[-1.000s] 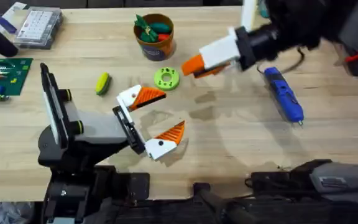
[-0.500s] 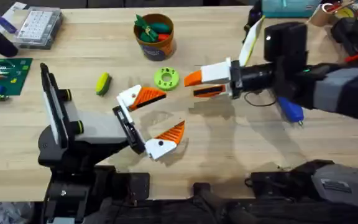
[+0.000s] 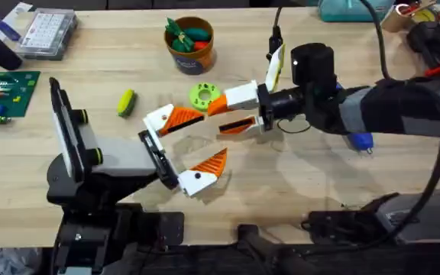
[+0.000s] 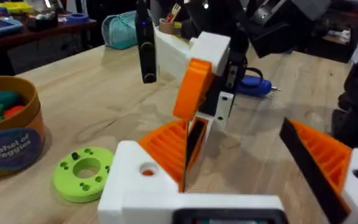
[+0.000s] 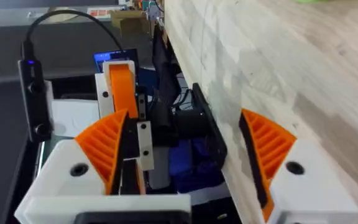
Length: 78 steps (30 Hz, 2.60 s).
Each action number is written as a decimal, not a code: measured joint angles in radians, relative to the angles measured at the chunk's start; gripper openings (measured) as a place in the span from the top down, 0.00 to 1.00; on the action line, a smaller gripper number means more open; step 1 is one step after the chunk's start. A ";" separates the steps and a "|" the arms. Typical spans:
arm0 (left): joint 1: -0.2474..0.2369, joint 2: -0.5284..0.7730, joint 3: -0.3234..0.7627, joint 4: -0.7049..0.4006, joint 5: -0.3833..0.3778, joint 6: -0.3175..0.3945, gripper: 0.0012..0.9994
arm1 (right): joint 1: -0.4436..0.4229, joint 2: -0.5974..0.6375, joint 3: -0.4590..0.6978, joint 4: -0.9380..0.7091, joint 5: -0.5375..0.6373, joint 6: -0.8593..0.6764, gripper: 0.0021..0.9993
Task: Pick up the gripper from the table and insert it into the empty holder that is missing its gripper. Then pick up a screw, insert it into the mounting hole, and use the screwdriver to tighten it. Finally, clean up the table by picking up the vegetable and placing it into the bucket.
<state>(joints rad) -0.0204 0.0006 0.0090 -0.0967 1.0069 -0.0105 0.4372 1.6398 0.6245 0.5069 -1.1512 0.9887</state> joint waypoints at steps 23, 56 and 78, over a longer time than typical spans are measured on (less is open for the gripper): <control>0.000 0.000 0.000 0.000 0.000 -0.002 0.01 | 0.088 0.072 0.042 0.286 -0.058 0.149 0.53; 0.001 0.000 0.000 0.000 -0.005 -0.008 0.01 | 0.099 0.072 0.072 0.339 -0.058 0.188 0.99; 0.010 0.000 0.000 0.006 -0.054 -0.008 0.01 | 0.136 0.072 0.094 0.346 0.050 0.213 0.99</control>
<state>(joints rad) -0.0101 0.0006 0.0086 -0.0911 0.9532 -0.0185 0.5729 1.7123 0.7180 0.8532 -1.1010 1.2018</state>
